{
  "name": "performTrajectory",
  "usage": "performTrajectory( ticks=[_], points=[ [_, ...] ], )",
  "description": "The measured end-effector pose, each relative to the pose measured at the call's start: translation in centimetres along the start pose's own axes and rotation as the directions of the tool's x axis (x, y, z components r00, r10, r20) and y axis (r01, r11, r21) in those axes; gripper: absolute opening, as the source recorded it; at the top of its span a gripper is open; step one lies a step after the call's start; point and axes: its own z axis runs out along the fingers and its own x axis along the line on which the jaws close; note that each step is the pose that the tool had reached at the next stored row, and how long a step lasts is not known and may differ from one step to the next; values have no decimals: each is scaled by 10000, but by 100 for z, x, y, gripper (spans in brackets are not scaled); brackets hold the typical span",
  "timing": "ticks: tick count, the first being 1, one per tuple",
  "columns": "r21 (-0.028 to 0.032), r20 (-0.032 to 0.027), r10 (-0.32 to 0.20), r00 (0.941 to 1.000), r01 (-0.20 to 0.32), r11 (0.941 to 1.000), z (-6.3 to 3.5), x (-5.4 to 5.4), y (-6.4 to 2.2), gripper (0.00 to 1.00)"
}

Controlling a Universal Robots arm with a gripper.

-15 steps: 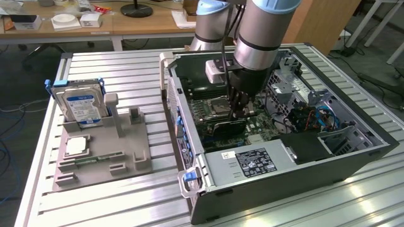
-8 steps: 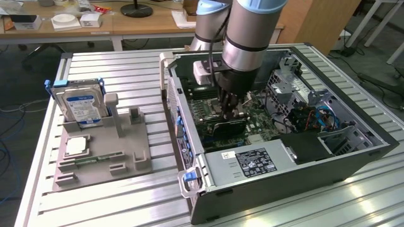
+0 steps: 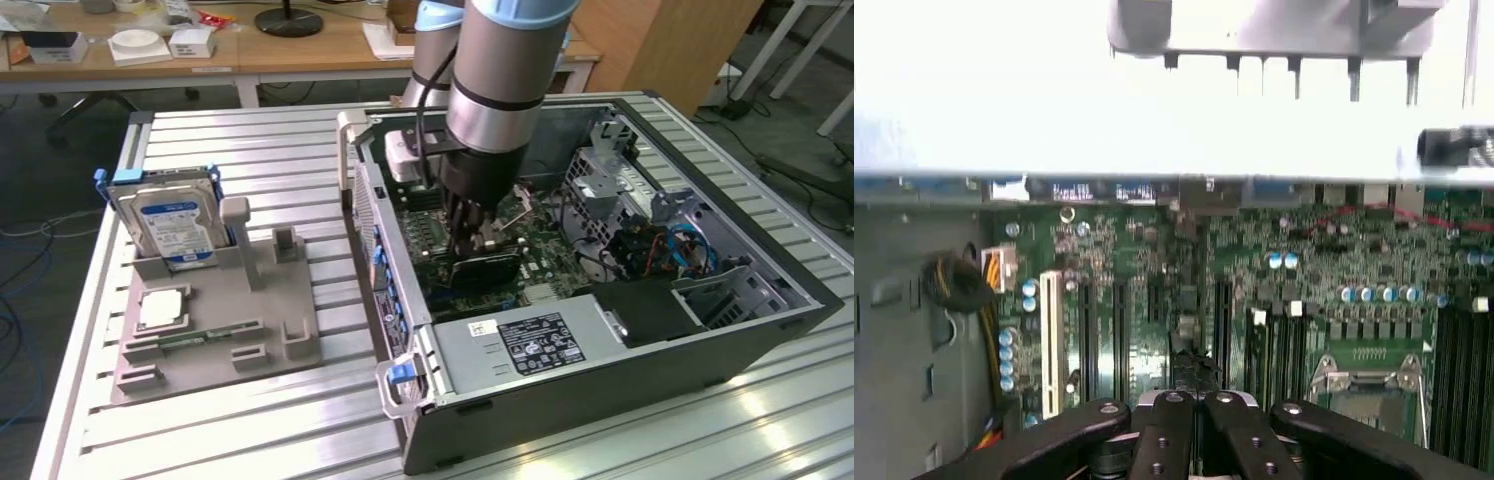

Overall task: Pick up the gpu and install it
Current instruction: 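Press down on the gpu until it lock into place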

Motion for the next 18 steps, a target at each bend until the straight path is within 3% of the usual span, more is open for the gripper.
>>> performTrajectory(
  ticks=[4, 12, 18],
  points=[
    [1, 2, 1, 10000, -1, 10000, 13, 0, 55, 10],
    [-18, -2, 1, 10000, -1, 10000, 96, 4, 85, 10],
    [-18, 1, 2, 10000, -2, 10000, 80, -19, 86, 10]
  ],
)
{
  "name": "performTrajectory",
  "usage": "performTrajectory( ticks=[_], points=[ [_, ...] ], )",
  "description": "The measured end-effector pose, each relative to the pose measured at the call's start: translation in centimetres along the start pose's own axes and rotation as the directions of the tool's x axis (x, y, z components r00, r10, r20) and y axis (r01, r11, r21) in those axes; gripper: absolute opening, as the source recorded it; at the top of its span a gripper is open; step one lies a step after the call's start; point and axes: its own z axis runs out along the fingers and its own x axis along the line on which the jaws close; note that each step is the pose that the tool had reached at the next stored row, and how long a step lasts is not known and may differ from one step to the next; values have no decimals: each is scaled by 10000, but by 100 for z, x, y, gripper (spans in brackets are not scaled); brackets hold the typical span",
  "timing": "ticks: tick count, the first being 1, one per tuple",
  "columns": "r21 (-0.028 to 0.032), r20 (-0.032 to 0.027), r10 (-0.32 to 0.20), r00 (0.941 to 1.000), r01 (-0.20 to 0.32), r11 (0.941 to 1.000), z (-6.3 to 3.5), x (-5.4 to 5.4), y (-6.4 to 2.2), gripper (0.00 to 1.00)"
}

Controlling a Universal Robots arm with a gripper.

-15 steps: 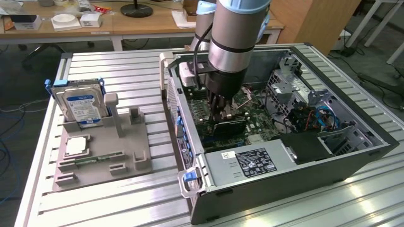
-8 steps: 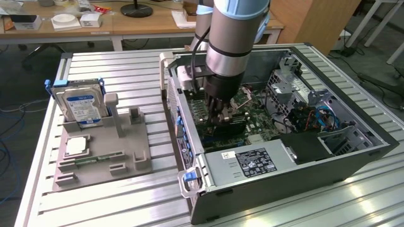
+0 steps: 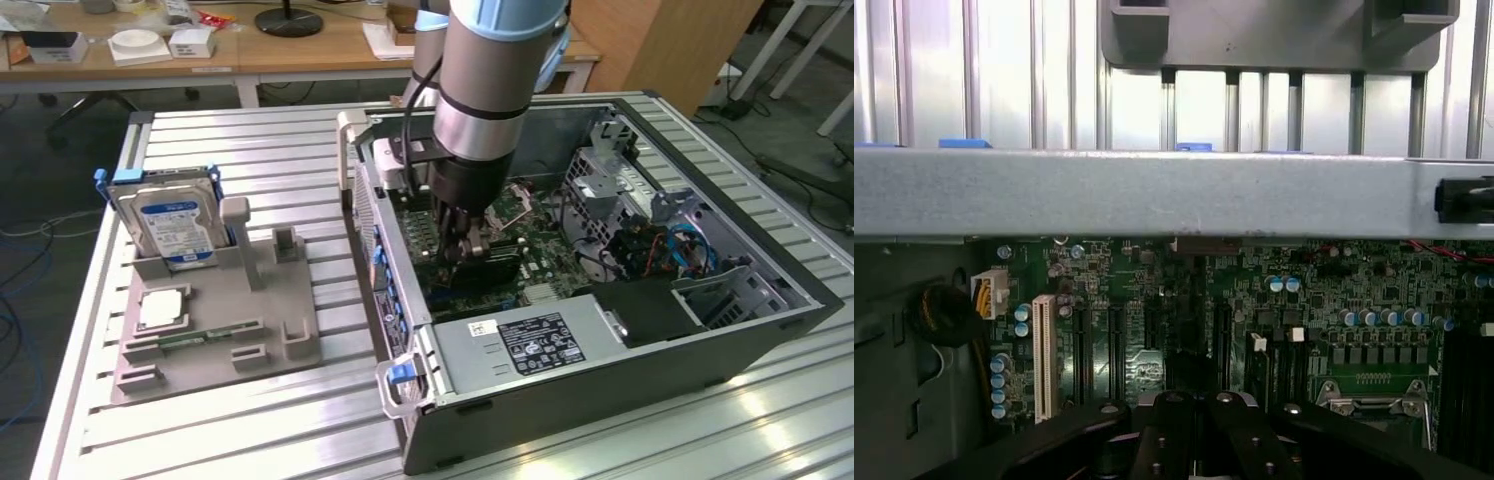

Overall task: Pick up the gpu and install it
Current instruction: 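Press down on the gpu until it lock into place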

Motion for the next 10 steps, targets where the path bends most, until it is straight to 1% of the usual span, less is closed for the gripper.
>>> performTrajectory(
  ticks=[5, 7, 8, 10],
  points=[
    [0, -1, 0, 10000, 0, 10000, -1, -2, 0, 10],
    [-2, -6, 0, 10000, 0, 10000, 19, -1, 2, 10],
    [-11, -21, -1, 10000, 1, 10000, 30, 1, 5, 10],
    [-15, -19, -3, 10000, 3, 10000, 42, 2, 6, 10]
  ],
)
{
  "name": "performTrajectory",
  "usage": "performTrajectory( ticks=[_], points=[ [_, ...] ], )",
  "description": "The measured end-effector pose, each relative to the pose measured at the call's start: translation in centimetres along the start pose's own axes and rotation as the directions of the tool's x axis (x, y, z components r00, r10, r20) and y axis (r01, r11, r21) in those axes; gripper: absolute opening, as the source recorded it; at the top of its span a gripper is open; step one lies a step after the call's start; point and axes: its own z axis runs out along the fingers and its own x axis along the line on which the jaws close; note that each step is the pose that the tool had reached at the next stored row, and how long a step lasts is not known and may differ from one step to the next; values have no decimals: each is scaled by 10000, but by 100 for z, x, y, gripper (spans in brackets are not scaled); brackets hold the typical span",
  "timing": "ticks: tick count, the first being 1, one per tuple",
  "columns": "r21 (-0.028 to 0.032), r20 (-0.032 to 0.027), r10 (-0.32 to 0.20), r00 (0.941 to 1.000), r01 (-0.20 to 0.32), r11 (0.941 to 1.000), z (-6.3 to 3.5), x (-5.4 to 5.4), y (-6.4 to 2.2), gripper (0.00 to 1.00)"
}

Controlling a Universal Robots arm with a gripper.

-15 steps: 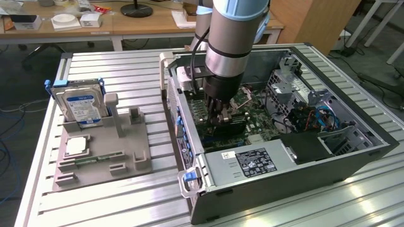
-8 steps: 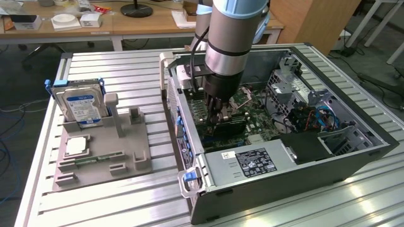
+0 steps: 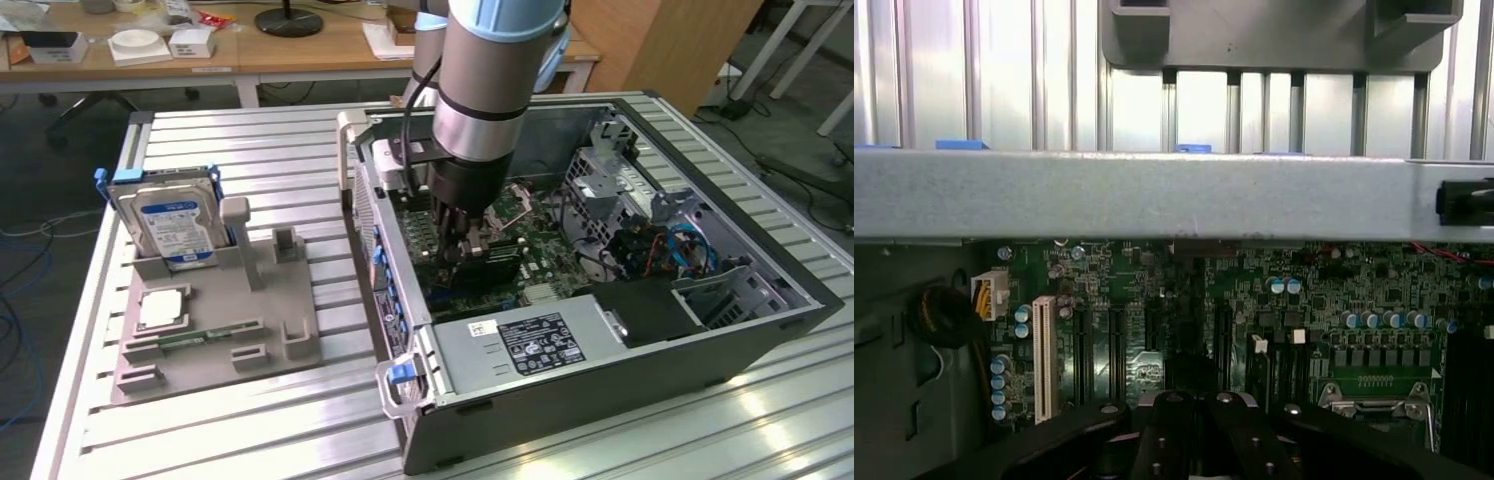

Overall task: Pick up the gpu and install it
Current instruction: 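Press down on the gpu until it lock into place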

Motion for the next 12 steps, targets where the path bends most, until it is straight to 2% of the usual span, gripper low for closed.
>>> performTrajectory(
  ticks=[4, 6, 12],
  points=[
    [23, 39, 4, 10000, -4, 10000, -22, -6, -1, 10],
    [12, 19, 4, 10000, -5, 10000, -53, -4, 0, 10],
    [11, 18, 3, 10000, -3, 10000, -124, -7, -1, 10]
  ],
)
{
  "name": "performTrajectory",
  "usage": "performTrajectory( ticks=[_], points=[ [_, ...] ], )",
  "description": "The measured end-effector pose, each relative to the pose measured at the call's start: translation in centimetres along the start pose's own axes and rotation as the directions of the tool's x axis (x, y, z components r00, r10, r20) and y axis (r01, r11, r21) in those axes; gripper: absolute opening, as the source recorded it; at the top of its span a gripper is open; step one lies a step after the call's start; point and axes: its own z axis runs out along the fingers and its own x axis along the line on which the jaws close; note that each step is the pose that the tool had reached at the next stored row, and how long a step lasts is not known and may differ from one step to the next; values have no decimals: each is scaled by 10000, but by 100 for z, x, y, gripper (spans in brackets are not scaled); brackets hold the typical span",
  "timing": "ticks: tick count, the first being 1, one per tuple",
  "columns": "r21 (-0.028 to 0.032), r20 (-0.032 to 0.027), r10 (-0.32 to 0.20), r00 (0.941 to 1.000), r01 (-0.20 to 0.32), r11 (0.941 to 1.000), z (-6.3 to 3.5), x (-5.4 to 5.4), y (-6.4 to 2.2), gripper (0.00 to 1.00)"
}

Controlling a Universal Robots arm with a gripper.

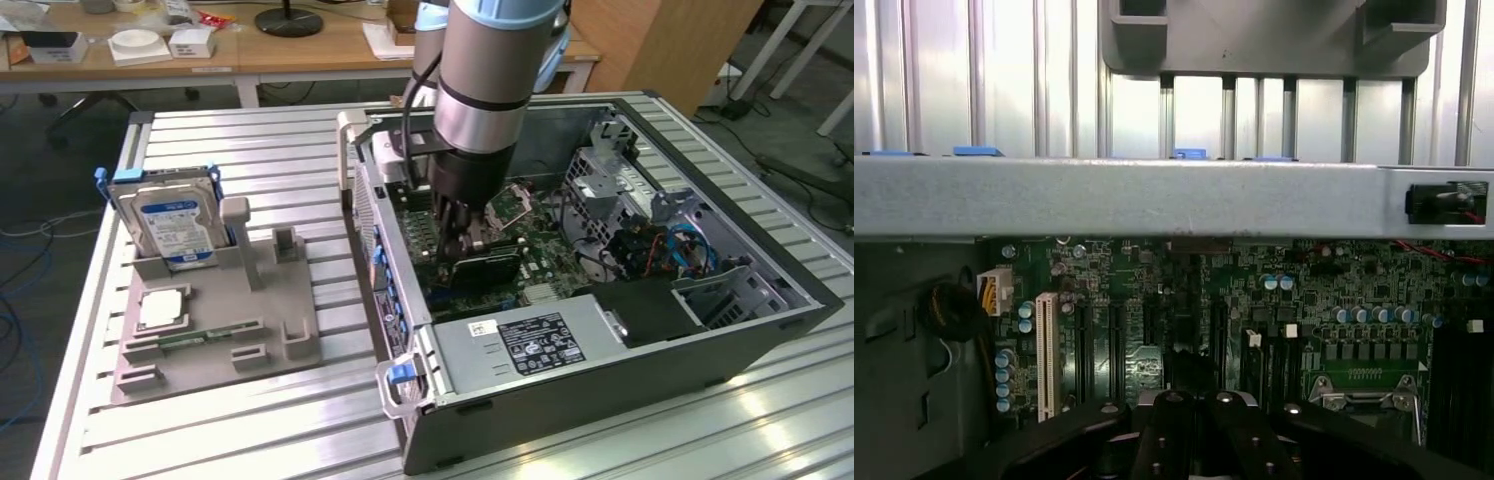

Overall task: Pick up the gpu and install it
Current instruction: 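Press down on the gpu until it lock into place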

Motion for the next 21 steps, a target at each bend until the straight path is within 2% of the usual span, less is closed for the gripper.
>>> performTrajectory(
  ticks=[6, 7, 8, 9, 11, 15, 17, 20, 21],
  points=[
    [-1, -1, 0, 10000, 0, 10000, -92, -3, -1, 10],
    [-9, -1, 0, 10000, 0, 10000, -107, -4, -1, 10],
    [-49, -1, -1, 10000, 1, 10000, -116, -5, -2, 10],
    [-140, -2, 4, 10000, -4, 9999, -124, -5, -2, 10],
    [-402, -6, 15, 10000, -15, 9992, -140, -6, -3, 10],
    [-1022, -16, 39, 10000, -40, 9948, -150, -7, -18, 10],
    [-1270, -25, 46, 10000, -49, 9919, -150, -25, -27, 10],
    [-1574, -51, 59, 10000, -66, 9875, -146, -80, -29, 10],
    [-1700, -56, 61, 10000, -70, 9854, -147, -94, -31, 10]
  ],
)
